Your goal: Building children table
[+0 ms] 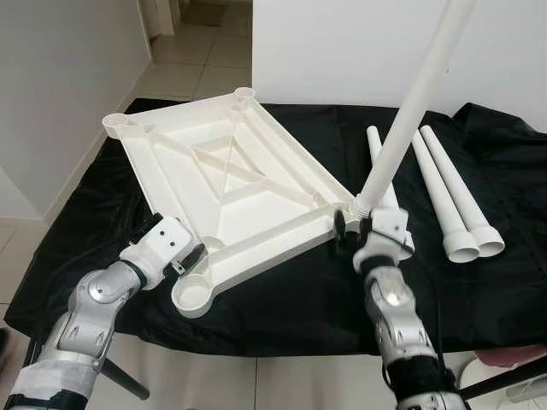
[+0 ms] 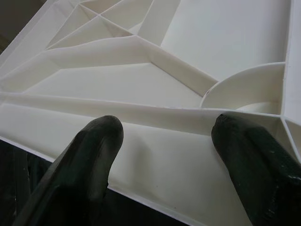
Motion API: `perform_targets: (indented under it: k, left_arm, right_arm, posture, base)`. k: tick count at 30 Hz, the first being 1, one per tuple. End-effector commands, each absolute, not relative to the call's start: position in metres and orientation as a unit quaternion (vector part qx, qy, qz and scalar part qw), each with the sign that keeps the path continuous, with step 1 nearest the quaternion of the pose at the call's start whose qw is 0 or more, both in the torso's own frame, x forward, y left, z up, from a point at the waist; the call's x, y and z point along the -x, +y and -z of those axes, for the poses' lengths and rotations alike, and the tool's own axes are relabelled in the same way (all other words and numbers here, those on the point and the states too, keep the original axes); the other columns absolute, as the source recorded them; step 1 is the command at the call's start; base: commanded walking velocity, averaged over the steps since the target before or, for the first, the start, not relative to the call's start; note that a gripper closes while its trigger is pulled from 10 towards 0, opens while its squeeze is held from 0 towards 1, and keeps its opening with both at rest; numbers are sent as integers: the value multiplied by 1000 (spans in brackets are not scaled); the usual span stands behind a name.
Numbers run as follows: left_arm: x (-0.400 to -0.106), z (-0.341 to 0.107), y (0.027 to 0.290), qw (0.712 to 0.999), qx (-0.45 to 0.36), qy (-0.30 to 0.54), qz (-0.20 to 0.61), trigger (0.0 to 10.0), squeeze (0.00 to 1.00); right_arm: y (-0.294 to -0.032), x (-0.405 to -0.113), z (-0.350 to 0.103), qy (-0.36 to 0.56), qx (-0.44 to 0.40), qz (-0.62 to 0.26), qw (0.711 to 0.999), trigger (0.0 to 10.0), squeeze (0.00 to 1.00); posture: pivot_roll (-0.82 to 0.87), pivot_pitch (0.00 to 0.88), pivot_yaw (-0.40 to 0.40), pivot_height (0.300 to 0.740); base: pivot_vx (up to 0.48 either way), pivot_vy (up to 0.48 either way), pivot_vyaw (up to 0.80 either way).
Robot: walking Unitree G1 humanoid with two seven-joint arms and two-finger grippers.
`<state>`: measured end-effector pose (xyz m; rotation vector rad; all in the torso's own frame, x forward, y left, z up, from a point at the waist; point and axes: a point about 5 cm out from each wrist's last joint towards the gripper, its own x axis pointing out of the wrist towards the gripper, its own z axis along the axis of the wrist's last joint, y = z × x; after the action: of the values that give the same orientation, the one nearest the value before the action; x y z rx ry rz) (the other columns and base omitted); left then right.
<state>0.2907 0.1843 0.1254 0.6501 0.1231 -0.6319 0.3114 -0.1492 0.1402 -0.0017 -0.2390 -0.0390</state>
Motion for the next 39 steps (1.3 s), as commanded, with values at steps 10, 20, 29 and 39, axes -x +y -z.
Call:
perform_targets:
  k: [10, 20, 29, 39]
  left_arm:
    - [-287, -102, 185, 882, -325, 113, 322, 10000, 0]
    - [-295, -104, 190, 879, -336, 112, 319, 10000, 0]
    - [-298, -105, 191, 878, -339, 111, 319, 10000, 0]
    - [-298, -106, 187, 878, -337, 106, 322, 10000, 0]
  right_arm:
    - [-168, -305, -151, -157, 2, 110, 981, 10000, 0]
    - [-182, -277, -136, -135, 12, 204, 970, 10000, 0]
    - [-199, -284, -139, -124, 10, 266, 956, 10000, 0]
    - [-189, -348, -171, -120, -19, 202, 972, 10000, 0]
  posture:
    - [39, 28, -50, 740]
    - [25, 28, -52, 740]
    - [19, 26, -48, 740]
    - [29, 26, -48, 740]
  base:
    - [0, 0, 0]
    - [0, 0, 0]
    - [0, 0, 0]
    - [0, 0, 0]
